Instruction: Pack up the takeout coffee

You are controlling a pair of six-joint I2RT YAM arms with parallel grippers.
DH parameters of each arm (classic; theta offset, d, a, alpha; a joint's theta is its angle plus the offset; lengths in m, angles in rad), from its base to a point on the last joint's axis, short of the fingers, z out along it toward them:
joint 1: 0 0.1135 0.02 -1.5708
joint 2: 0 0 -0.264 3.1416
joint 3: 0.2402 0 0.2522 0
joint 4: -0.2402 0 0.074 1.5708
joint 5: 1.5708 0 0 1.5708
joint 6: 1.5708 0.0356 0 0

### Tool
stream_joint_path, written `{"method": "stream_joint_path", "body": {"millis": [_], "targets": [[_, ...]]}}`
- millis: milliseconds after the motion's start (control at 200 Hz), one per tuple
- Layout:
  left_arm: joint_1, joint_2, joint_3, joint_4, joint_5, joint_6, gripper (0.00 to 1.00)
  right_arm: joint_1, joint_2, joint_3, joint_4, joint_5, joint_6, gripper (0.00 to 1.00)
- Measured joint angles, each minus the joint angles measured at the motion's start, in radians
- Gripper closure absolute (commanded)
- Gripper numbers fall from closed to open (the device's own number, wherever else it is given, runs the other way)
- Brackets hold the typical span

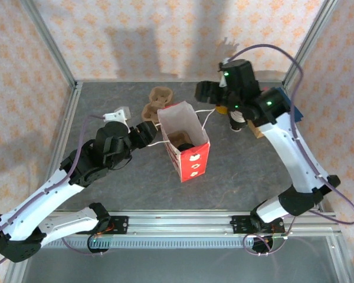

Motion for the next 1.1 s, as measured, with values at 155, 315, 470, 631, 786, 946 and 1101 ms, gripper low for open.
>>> {"method": "stream_joint_path", "body": {"millis": [155,315,470,631,786,946,1101], "targets": [[0.082,0.01,0.006,0.001,-0.011,0.047,0.39,-0.162,-0.032,-0.076,0.061,0.038,-0.031,0.22],[0.187,0.029,0.006,0.011,-0.01,0.105,0.39,-0.285,-0.002,-0.172,0.167,0.036,-0.078,0.28],[0.258,0.043,0.006,0.056,-0.003,0.158,0.39,-0.358,0.103,-0.202,0.299,0.02,-0.126,0.34],[0.295,0.055,0.006,0.101,-0.002,0.199,0.39,-0.397,0.264,-0.164,0.402,-0.019,-0.166,0.41],[0.322,0.071,-0.009,0.146,0.024,0.214,0.39,-0.396,0.412,-0.082,0.47,-0.119,-0.216,0.44],[0.335,0.087,-0.035,0.176,0.049,0.216,0.39,-0.355,0.527,0.039,0.505,-0.144,-0.279,0.44],[0.346,0.106,-0.042,0.187,0.063,0.216,0.39,-0.31,0.612,0.149,0.525,-0.128,-0.323,0.45]]}}
